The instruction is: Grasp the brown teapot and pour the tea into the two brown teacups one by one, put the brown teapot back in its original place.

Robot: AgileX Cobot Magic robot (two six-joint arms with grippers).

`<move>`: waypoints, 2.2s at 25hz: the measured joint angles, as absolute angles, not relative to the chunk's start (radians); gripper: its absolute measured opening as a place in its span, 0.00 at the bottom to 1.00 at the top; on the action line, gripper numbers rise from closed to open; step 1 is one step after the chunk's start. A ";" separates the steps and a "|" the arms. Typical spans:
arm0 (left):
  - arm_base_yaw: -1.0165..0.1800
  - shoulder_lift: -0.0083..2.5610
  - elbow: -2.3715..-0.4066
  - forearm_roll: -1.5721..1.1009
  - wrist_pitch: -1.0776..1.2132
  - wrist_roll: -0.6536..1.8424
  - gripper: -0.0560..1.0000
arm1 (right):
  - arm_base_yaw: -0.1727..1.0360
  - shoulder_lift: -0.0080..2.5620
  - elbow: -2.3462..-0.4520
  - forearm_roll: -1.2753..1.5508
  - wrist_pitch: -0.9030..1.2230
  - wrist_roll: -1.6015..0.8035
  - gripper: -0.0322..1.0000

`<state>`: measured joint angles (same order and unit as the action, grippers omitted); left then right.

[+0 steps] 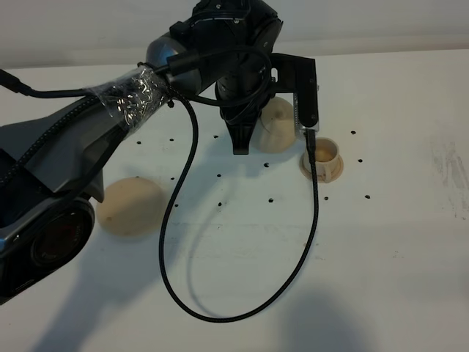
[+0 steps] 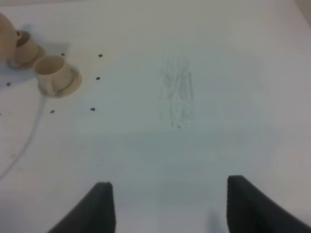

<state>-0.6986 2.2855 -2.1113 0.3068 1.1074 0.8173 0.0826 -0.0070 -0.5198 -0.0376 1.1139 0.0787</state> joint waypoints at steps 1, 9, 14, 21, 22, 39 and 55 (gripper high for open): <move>-0.699 2.287 -2.111 0.307 1.102 0.817 0.06 | 0.083 -0.007 -0.520 -0.038 1.114 0.079 0.50; -0.705 2.294 -2.111 0.327 1.069 0.817 0.06 | 0.083 -0.007 -0.520 -0.038 1.114 0.079 0.50; -0.715 2.294 -2.111 0.337 1.065 0.817 0.06 | 0.083 -0.007 -0.520 -0.038 1.114 0.079 0.50; -0.736 2.304 -2.111 0.351 1.056 0.819 0.06 | 0.083 -0.007 -0.520 -0.038 1.114 0.079 0.50; -0.738 2.309 -2.111 0.355 1.056 0.819 0.06 | 0.083 -0.007 -0.520 -0.038 1.114 0.079 0.50; -0.747 2.328 -2.111 0.421 1.056 0.821 0.06 | 0.083 -0.007 -0.520 -0.038 1.114 0.079 0.50; -0.777 2.336 -2.111 0.474 1.035 0.821 0.06 | 0.083 -0.007 -0.520 -0.038 1.114 0.079 0.50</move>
<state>-0.7768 2.3358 -2.1113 0.4741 1.0354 0.8210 0.0826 -0.0070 -0.5198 -0.0376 1.1139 0.0787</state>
